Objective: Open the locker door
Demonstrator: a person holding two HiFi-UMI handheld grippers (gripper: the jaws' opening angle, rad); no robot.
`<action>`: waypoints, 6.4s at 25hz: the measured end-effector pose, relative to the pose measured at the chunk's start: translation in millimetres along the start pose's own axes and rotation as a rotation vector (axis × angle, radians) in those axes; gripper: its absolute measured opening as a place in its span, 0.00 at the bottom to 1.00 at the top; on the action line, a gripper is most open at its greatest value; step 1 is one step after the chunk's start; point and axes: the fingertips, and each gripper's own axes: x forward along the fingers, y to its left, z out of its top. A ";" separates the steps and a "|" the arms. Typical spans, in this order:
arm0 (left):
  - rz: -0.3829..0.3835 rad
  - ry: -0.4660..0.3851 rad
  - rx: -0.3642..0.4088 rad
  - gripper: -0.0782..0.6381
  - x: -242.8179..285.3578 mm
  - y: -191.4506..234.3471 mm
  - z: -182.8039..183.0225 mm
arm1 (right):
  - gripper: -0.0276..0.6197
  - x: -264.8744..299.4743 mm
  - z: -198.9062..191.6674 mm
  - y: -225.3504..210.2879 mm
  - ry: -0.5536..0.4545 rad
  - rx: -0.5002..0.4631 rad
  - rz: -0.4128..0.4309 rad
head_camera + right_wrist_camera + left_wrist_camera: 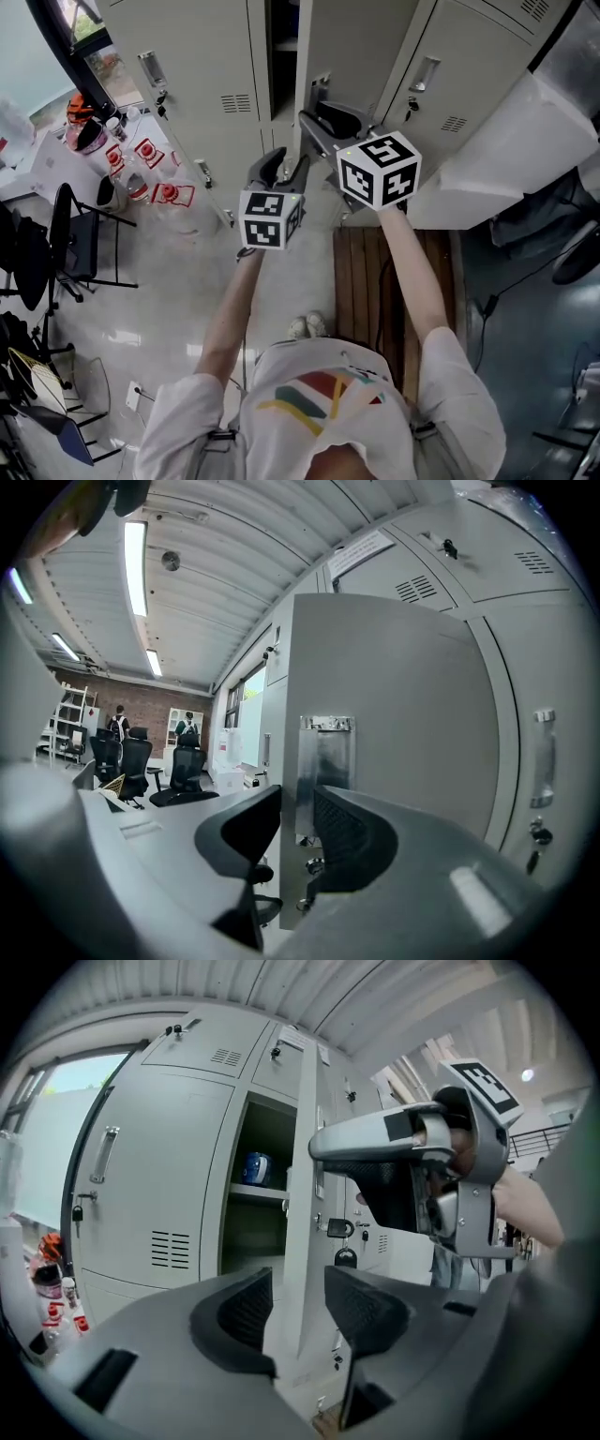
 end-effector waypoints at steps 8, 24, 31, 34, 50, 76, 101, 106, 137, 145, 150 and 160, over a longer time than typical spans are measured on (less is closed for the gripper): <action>-0.041 0.000 -0.002 0.26 4.4 -18.7 -2.5 | 0.20 -21.2 -2.7 0.7 0.006 0.004 0.014; -0.179 0.046 0.086 0.24 -2.3 -78.2 -8.8 | 0.23 -107.9 -9.6 -8.9 -0.097 -0.091 -0.219; -0.225 0.035 0.068 0.24 1.3 -96.1 -9.8 | 0.19 -160.9 -29.9 -30.9 -0.086 -0.059 -0.376; -0.256 0.030 0.069 0.24 4.1 -109.3 -10.3 | 0.17 -178.0 -44.8 -38.0 -0.072 -0.026 -0.421; -0.428 0.043 0.103 0.24 30.2 -186.8 -13.6 | 0.17 -245.2 -85.3 -54.7 -0.001 0.017 -0.644; -0.588 0.036 0.070 0.24 85.3 -268.7 -11.8 | 0.17 -328.5 -130.6 -64.4 0.087 0.122 -0.835; -0.607 0.061 0.056 0.34 99.7 -280.2 -17.4 | 0.17 -321.2 -133.4 -56.5 0.108 0.127 -0.819; -0.614 0.067 0.052 0.39 96.2 -274.8 -19.0 | 0.17 -314.6 -130.3 -53.9 0.104 0.120 -0.803; 0.057 -0.332 0.109 0.14 -72.7 -69.0 111.6 | 0.05 -177.6 -3.6 -18.3 -0.246 -0.071 -0.496; 0.266 -0.325 0.126 0.14 -135.5 -41.0 103.8 | 0.05 -158.2 -4.3 29.1 -0.268 -0.132 -0.439; 0.322 -0.307 0.109 0.14 -159.0 -34.8 85.9 | 0.05 -153.4 -15.8 50.7 -0.248 -0.144 -0.415; 0.305 -0.275 0.124 0.14 -161.0 -42.3 72.2 | 0.05 -148.0 -32.1 70.7 -0.214 -0.127 -0.365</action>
